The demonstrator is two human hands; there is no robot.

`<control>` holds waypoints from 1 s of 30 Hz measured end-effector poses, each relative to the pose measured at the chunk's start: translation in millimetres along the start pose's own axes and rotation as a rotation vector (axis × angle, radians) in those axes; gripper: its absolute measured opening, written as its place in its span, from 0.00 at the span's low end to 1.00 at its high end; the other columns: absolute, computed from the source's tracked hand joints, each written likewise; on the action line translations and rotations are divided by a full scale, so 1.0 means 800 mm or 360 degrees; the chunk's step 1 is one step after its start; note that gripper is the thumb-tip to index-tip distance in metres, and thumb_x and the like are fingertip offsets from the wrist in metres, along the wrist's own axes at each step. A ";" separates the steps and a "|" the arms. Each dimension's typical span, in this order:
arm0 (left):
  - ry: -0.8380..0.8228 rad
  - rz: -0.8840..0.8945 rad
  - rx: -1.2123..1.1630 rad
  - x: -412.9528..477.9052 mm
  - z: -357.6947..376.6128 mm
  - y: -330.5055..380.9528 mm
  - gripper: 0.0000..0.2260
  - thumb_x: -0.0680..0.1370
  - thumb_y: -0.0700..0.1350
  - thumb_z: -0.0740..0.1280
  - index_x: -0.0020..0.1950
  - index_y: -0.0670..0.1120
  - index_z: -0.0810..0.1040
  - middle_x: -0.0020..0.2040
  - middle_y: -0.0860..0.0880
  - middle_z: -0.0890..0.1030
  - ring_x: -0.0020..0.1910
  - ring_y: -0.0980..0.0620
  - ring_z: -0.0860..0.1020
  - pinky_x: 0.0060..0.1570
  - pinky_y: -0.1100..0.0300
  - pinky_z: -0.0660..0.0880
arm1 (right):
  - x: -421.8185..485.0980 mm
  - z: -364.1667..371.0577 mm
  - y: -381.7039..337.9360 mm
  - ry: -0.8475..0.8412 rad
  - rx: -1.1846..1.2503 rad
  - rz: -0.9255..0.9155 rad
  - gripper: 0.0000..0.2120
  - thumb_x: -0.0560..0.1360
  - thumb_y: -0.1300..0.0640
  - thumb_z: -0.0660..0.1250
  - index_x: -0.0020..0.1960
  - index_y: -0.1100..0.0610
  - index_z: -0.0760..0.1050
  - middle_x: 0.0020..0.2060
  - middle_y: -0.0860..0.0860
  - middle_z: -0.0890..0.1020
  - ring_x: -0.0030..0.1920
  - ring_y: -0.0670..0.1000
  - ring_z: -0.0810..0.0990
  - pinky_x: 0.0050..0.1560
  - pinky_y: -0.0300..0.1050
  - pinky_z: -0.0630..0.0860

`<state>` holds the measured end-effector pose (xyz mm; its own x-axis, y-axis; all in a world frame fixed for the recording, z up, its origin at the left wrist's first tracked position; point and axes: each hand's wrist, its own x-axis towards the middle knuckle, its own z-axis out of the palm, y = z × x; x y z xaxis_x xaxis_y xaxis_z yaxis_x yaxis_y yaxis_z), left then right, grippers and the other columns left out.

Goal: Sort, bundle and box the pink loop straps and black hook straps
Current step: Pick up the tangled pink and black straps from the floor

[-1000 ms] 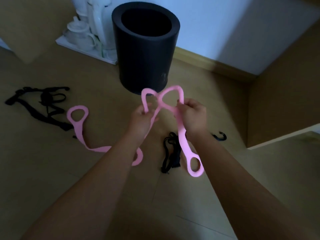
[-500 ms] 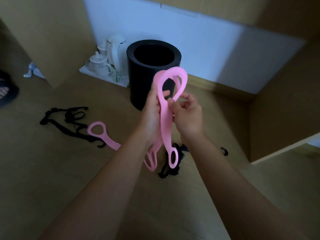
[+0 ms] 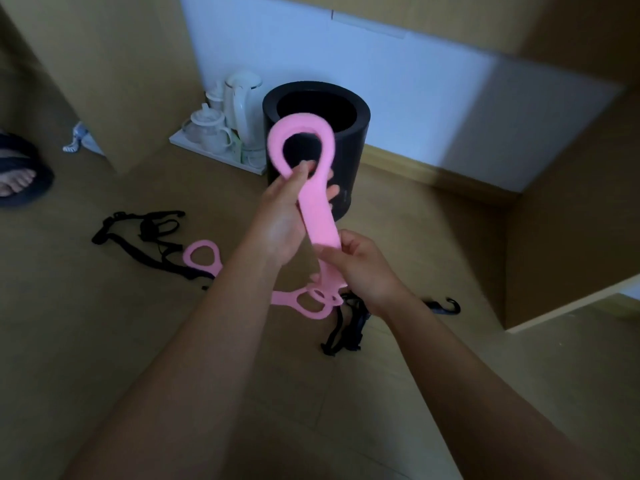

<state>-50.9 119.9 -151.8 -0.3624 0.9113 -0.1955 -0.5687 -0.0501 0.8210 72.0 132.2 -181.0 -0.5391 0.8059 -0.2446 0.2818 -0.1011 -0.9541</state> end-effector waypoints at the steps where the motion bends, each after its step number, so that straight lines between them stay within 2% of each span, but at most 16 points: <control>1: 0.0034 -0.0033 -0.0117 0.001 -0.010 -0.003 0.09 0.81 0.46 0.60 0.56 0.44 0.76 0.47 0.48 0.83 0.43 0.54 0.82 0.45 0.59 0.79 | 0.000 0.001 -0.003 -0.0025 -0.0011 -0.0018 0.06 0.77 0.60 0.65 0.42 0.53 0.74 0.39 0.50 0.77 0.43 0.54 0.78 0.46 0.49 0.76; 4: 0.0092 -0.0146 -0.0424 -0.004 -0.039 -0.020 0.11 0.79 0.47 0.62 0.55 0.42 0.78 0.46 0.48 0.83 0.44 0.55 0.81 0.42 0.61 0.79 | 0.000 0.007 -0.007 -0.0181 0.0011 -0.0092 0.07 0.77 0.61 0.63 0.40 0.55 0.73 0.35 0.48 0.75 0.36 0.46 0.73 0.39 0.40 0.70; 7: 0.0031 -0.0347 -0.0538 -0.011 -0.055 -0.038 0.21 0.75 0.52 0.63 0.57 0.36 0.78 0.46 0.44 0.82 0.42 0.52 0.82 0.45 0.61 0.79 | 0.000 0.018 -0.008 -0.0418 0.0097 -0.0049 0.08 0.78 0.62 0.61 0.44 0.54 0.75 0.35 0.46 0.78 0.33 0.42 0.77 0.39 0.35 0.72; 9: -0.0011 -0.0424 -0.0575 -0.008 -0.061 -0.040 0.19 0.77 0.51 0.60 0.55 0.36 0.78 0.44 0.43 0.83 0.41 0.51 0.83 0.45 0.60 0.79 | 0.003 0.023 -0.001 -0.0525 0.0118 0.0040 0.06 0.79 0.61 0.60 0.47 0.55 0.75 0.36 0.47 0.79 0.33 0.41 0.78 0.38 0.35 0.73; 12: 0.0035 -0.0377 -0.0633 0.000 -0.072 -0.034 0.12 0.81 0.45 0.57 0.56 0.41 0.77 0.43 0.47 0.84 0.38 0.54 0.83 0.40 0.61 0.79 | 0.007 0.029 0.021 -0.0614 0.0094 0.0227 0.05 0.79 0.58 0.60 0.50 0.58 0.74 0.37 0.49 0.77 0.35 0.45 0.76 0.39 0.37 0.74; 15: 0.0146 -0.0427 -0.0771 0.004 -0.090 -0.035 0.09 0.80 0.44 0.60 0.53 0.41 0.77 0.38 0.48 0.83 0.31 0.56 0.79 0.33 0.64 0.77 | 0.016 0.038 0.048 -0.0596 0.0138 0.0403 0.11 0.78 0.55 0.62 0.56 0.61 0.75 0.38 0.50 0.77 0.38 0.48 0.75 0.43 0.42 0.73; 18: 0.0274 -0.0428 -0.0809 0.006 -0.112 -0.049 0.09 0.78 0.43 0.64 0.54 0.42 0.78 0.37 0.48 0.82 0.29 0.57 0.77 0.31 0.65 0.75 | 0.025 0.050 0.071 -0.0575 0.0016 0.0455 0.10 0.77 0.52 0.63 0.52 0.58 0.77 0.38 0.49 0.77 0.39 0.48 0.75 0.44 0.43 0.72; 21: 0.0349 -0.0381 -0.0839 0.005 -0.132 -0.063 0.12 0.75 0.42 0.66 0.57 0.41 0.77 0.45 0.44 0.82 0.39 0.53 0.80 0.39 0.61 0.79 | 0.035 0.066 0.089 -0.0496 0.0003 0.0493 0.10 0.78 0.53 0.64 0.54 0.58 0.77 0.41 0.50 0.78 0.40 0.48 0.76 0.43 0.42 0.73; 23: 0.0315 -0.0426 -0.0679 0.006 -0.147 -0.069 0.14 0.76 0.44 0.63 0.61 0.42 0.75 0.51 0.44 0.81 0.48 0.49 0.80 0.48 0.54 0.77 | 0.039 0.076 0.095 -0.0489 0.0056 0.0537 0.10 0.78 0.55 0.64 0.55 0.60 0.77 0.41 0.51 0.78 0.39 0.47 0.76 0.41 0.39 0.73; 24: 0.0282 -0.0467 -0.0558 0.007 -0.153 -0.070 0.14 0.78 0.45 0.61 0.62 0.43 0.74 0.51 0.46 0.82 0.49 0.49 0.81 0.49 0.53 0.75 | 0.040 0.081 0.099 -0.0498 0.0099 0.0572 0.09 0.78 0.56 0.64 0.54 0.59 0.77 0.42 0.51 0.79 0.40 0.47 0.76 0.41 0.39 0.74; 27: 0.0312 -0.0526 -0.0467 0.015 -0.170 -0.070 0.09 0.81 0.48 0.59 0.52 0.45 0.76 0.37 0.51 0.81 0.34 0.56 0.79 0.36 0.60 0.77 | 0.047 0.093 0.104 -0.0439 0.0219 0.0624 0.05 0.76 0.57 0.67 0.42 0.56 0.79 0.40 0.51 0.80 0.41 0.49 0.77 0.45 0.43 0.74; 28: 0.0379 -0.0524 -0.0433 0.020 -0.176 -0.071 0.10 0.81 0.48 0.58 0.48 0.46 0.75 0.34 0.51 0.79 0.31 0.57 0.77 0.33 0.63 0.75 | 0.053 0.097 0.106 -0.0361 0.0253 0.0593 0.07 0.76 0.56 0.67 0.39 0.54 0.79 0.38 0.51 0.81 0.41 0.49 0.78 0.46 0.44 0.73; 30: 0.0480 -0.0509 -0.0321 0.025 -0.189 -0.072 0.12 0.82 0.50 0.55 0.45 0.47 0.74 0.35 0.52 0.76 0.31 0.57 0.74 0.32 0.64 0.73 | 0.073 0.104 0.114 -0.0111 0.0270 0.0488 0.10 0.77 0.57 0.65 0.36 0.53 0.78 0.36 0.50 0.80 0.41 0.49 0.77 0.47 0.44 0.72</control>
<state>-137.0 79.3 -284.6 -0.3272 0.7361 -0.5926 -0.8076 0.1077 0.5797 0.6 121.6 -296.8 -0.5045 0.6820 -0.5295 0.3062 -0.4321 -0.8482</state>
